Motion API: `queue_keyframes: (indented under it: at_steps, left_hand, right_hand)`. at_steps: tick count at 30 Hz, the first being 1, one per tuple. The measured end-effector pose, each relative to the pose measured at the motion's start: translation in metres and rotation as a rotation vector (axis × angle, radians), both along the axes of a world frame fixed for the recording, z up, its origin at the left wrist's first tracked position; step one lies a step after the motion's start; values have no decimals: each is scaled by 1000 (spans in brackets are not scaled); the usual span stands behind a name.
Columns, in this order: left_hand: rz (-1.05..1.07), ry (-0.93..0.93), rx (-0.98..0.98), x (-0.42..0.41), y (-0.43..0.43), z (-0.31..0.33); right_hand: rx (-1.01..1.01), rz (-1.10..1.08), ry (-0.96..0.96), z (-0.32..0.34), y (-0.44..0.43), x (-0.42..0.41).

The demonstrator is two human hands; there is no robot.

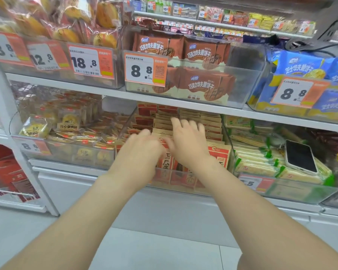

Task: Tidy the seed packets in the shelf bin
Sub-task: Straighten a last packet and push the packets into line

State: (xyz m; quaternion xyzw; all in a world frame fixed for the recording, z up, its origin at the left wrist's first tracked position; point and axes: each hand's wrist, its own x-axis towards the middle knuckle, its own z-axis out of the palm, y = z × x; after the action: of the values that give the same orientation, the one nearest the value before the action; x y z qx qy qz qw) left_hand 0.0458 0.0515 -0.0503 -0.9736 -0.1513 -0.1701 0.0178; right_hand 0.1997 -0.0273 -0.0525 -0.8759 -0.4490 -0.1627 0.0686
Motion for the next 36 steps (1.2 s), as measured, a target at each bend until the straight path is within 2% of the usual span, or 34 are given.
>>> queue_keyframes:
  at_steps: [3,6,9,11,15,19,22,24,28,30,31,33,36]
  left_hand:
    - [-30,102,-24,9,-15,-14]
    - [-40,223,33,15,-27,-13]
    - [-34,254,38,20,-27,-12]
    - [-27,277,-21,22,-28,-12]
    - [-15,271,-112,21,-34,-11]
    - [-18,292,-63,17,-37,-14]
    - [-17,272,-77,16,-37,-12]
    - [-32,258,-154,15,-34,-8]
    - [-39,85,-312,2,-20,14]
    - [-9,-57,-319,-7,-9,25]
    - [12,-69,-282,-11,-3,28]
    - [93,34,-171,-19,9,28]
    - [167,176,-255,-25,24,23]
  right_hand:
    - [20,14,46,5,-19,5]
    - [59,29,100,8,-37,8]
    - [84,5,131,6,-53,13]
    - [25,-50,138,3,-63,16]
    - [-92,-61,209,0,-78,14]
    - [-157,-103,254,8,-74,-1]
    - [-88,-14,273,14,-62,-18]
    - [0,68,303,16,-53,-24]
    - [98,76,267,18,-32,-21]
    - [99,88,238,20,-16,-19]
    - [74,93,232,21,-6,-19]
    - [-13,69,266,22,17,-17]
    - [-118,-28,382,27,42,-14]
